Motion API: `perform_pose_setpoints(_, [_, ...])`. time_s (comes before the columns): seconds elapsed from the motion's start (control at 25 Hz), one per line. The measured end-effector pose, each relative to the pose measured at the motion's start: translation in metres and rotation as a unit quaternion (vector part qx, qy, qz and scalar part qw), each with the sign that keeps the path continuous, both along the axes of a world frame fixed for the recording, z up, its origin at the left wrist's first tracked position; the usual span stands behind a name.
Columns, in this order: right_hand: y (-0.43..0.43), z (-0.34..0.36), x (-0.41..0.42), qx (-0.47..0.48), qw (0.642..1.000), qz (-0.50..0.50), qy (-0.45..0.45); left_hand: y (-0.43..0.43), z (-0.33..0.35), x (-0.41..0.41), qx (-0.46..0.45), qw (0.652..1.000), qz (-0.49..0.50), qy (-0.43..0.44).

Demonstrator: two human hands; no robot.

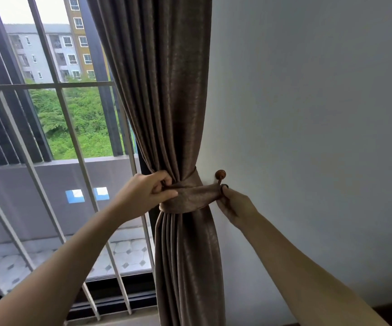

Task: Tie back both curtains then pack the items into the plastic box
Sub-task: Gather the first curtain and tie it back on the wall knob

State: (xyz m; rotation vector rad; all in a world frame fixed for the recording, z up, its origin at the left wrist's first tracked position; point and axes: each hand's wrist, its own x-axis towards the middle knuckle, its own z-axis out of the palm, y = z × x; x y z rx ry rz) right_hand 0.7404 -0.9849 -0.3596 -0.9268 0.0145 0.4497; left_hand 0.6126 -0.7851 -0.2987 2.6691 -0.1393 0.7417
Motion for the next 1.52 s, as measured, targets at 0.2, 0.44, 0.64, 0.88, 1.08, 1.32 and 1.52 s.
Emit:
perform_pose_setpoints(0.2, [0.007, 0.000, 0.004, -0.095, 0.990, -0.093, -0.055, 0.005, -0.007, 0.005, 0.003, 1.000, -0.007, -0.023])
perform_pose_setpoints(0.44, [0.007, -0.002, 0.017, -0.137, 0.985, -0.095, -0.051, -0.002, -0.010, 0.007, 0.023, 0.999, 0.000, -0.046])
perform_pose_setpoints(0.64, [-0.001, -0.005, 0.024, -0.265, 0.949, -0.086, -0.151, 0.000, -0.013, 0.010, 0.027, 0.997, -0.005, -0.069])
perform_pose_setpoints(0.88, [-0.010, -0.020, 0.024, -0.341, 0.878, -0.070, -0.329, -0.005, -0.020, 0.010, 0.039, 0.994, 0.000, -0.103])
perform_pose_setpoints(1.08, [-0.002, -0.035, 0.030, -0.386, 0.852, -0.064, -0.347, -0.013, -0.026, 0.011, 0.042, 0.990, 0.002, -0.134])
perform_pose_setpoints(1.32, [-0.010, -0.049, 0.035, -0.164, 0.950, 0.011, -0.267, -0.013, -0.026, 0.010, 0.044, 0.988, 0.011, -0.146])
perform_pose_setpoints(1.52, [-0.009, -0.046, 0.041, -0.232, 0.919, -0.014, -0.319, -0.026, -0.027, 0.007, 0.049, 0.986, 0.021, -0.156])
